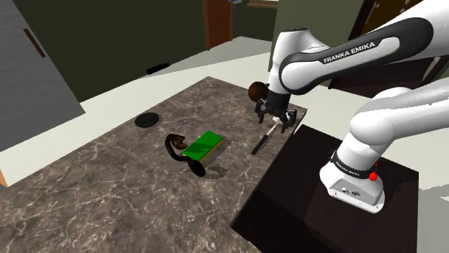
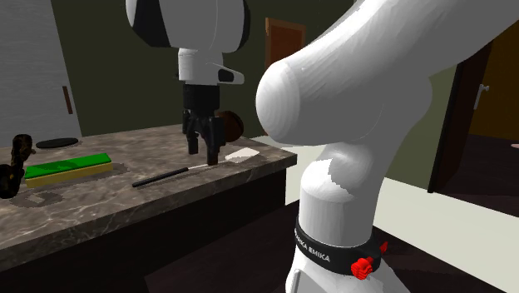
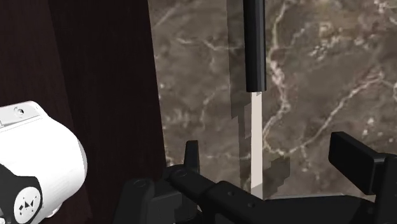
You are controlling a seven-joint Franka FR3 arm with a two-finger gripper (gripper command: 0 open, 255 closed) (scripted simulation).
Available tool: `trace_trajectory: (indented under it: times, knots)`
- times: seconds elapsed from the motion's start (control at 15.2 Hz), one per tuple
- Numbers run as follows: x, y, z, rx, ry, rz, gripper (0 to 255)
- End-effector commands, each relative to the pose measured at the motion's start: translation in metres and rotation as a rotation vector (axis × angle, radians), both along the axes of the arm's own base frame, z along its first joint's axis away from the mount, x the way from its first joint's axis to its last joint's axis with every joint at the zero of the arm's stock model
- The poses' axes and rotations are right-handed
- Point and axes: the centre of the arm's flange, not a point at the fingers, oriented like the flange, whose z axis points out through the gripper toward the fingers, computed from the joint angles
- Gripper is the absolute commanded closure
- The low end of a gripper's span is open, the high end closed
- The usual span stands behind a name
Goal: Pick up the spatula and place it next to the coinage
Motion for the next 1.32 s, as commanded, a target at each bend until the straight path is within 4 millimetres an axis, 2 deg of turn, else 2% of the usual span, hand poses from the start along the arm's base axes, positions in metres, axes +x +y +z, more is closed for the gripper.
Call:
trace_trajectory:
  times: [0.0, 0.4, 0.46, 1.06, 1.25]
  knots:
    - [-0.001, 0.001, -0.005, 0.0, -0.001, 0.0, 0]
    - [-0.001, 0.001, -0.005, 0.0, -0.001, 0.0, 0]
    - [-0.001, 0.001, -0.005, 0.0, -0.001, 0.0, 255]
    - [-0.001, 0.001, -0.005, 0.0, -0.001, 0.0, 255]
    - [-0.001, 0.001, 0.01, 0.0, -0.001, 0.0, 255]
